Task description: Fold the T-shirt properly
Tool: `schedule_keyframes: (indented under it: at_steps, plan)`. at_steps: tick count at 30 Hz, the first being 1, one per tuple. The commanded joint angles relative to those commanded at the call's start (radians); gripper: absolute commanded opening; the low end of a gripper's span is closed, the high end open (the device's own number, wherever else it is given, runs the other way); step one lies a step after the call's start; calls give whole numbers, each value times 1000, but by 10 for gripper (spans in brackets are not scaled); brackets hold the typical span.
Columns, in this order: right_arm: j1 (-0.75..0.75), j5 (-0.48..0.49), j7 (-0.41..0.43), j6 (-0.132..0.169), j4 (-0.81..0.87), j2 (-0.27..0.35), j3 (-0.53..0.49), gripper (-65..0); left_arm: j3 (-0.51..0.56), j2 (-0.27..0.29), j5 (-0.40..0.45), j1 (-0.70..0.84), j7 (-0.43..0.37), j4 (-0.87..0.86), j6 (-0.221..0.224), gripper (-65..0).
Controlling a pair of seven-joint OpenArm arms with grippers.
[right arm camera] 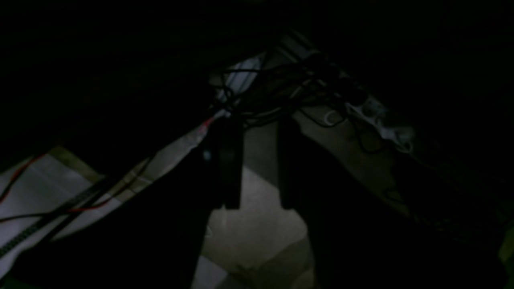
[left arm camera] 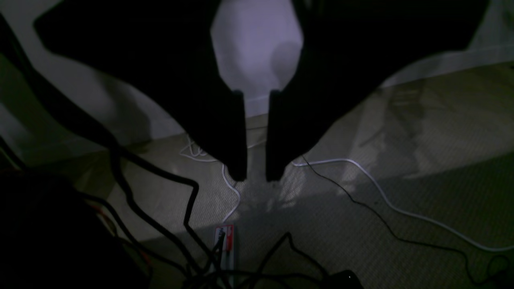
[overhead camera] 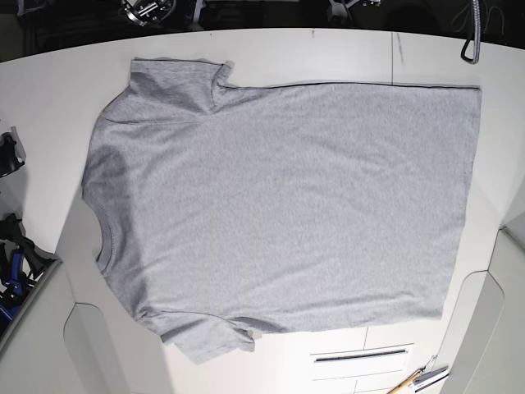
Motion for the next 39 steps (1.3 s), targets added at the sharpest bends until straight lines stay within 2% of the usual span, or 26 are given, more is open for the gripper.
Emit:
schedule_keyframes:
  at_steps: [3,4,10,22,23,26,28,31,32,35,38,39]
  plan:
    - [0,0,0,0,0,3,0,-496,0,-13,-3,0,0,0,-95,-525]
    - [0,0,0,0,0,5,0,-496,0,-17,-3,0,0,0,-103,-525]
    - [0,0,0,11,0,24,0,-496,0,-45,-85,2,-23,0,-103,-525]
    - [0,0,0,24,0,57,0,-496,0,-60,-85,17,-20,0,-103,-525]
    - [0,0,-1,33,0,58,0,-496,0,-60,-85,17,2,0,-103,-525]
    - [-5,0,0,91,0,64,0,-496,0,-60,-85,17,74,0,-104,-525]
    - [-16,3,0,106,3,74,0,-496,0,-61,-79,29,83,2,-115,-525]
    - [-59,58,0,106,44,102,0,-496,0,-74,-51,79,81,44,-234,-525]
    - [-79,72,0,110,69,114,0,-496,-1,-82,-51,103,82,72,-253,-525]
    - [-144,90,0,150,169,154,0,-496,-2,-114,-55,187,82,188,-251,-525]
    - [-211,90,0,187,295,193,0,-496,-2,-149,-54,270,83,321,-217,-525]
    - [-238,90,0,191,346,206,0,-496,-2,-161,-54,301,83,369,-207,-525]
